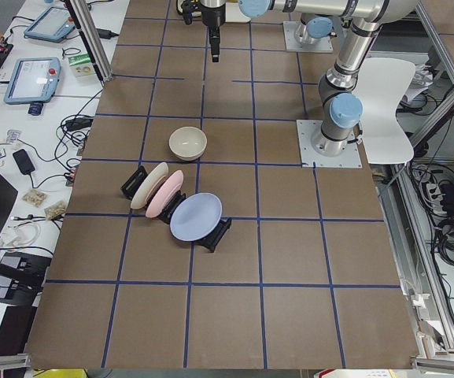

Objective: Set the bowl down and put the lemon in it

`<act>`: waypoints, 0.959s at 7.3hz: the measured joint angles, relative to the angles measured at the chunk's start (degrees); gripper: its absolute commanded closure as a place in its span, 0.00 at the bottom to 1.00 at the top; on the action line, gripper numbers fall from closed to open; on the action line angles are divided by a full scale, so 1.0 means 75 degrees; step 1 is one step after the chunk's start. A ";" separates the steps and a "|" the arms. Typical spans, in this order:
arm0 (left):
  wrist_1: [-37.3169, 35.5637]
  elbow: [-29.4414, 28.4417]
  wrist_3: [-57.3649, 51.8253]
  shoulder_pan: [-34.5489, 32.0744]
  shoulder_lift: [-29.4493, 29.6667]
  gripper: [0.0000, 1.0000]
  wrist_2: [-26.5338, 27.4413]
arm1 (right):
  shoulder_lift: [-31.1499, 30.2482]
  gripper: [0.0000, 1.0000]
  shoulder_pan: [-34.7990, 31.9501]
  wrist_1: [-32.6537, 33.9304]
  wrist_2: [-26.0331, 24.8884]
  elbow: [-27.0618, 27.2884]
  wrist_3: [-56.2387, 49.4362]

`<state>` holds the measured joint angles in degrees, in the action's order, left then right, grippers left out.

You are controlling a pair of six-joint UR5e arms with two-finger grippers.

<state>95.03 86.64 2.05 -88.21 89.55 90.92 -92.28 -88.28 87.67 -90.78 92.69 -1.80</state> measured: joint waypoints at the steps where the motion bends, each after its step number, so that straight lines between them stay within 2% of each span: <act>1: -0.0022 -0.0002 -0.0023 0.0027 0.0000 0.00 -0.0048 | -0.0006 0.00 -0.0001 -0.0004 0.0004 0.0010 0.0003; 4: -0.0231 0.0053 -0.0232 0.0313 0.0134 0.00 -0.0175 | 0.0016 0.00 0.0004 -0.0006 -0.0051 0.0016 0.0006; 6: -0.0681 0.0523 -0.1333 0.1433 0.0605 0.00 -0.0253 | 0.0043 0.00 0.0027 -0.0002 -0.0018 0.0041 -0.0024; 7: -0.1390 0.0943 -0.1852 0.1974 0.0900 0.00 -0.0263 | 0.0070 0.00 0.0097 0.0049 -0.0042 0.0064 -0.0087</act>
<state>84.61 93.71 -11.84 -73.41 96.30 88.95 -91.75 -87.55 88.04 -91.10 93.17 -2.46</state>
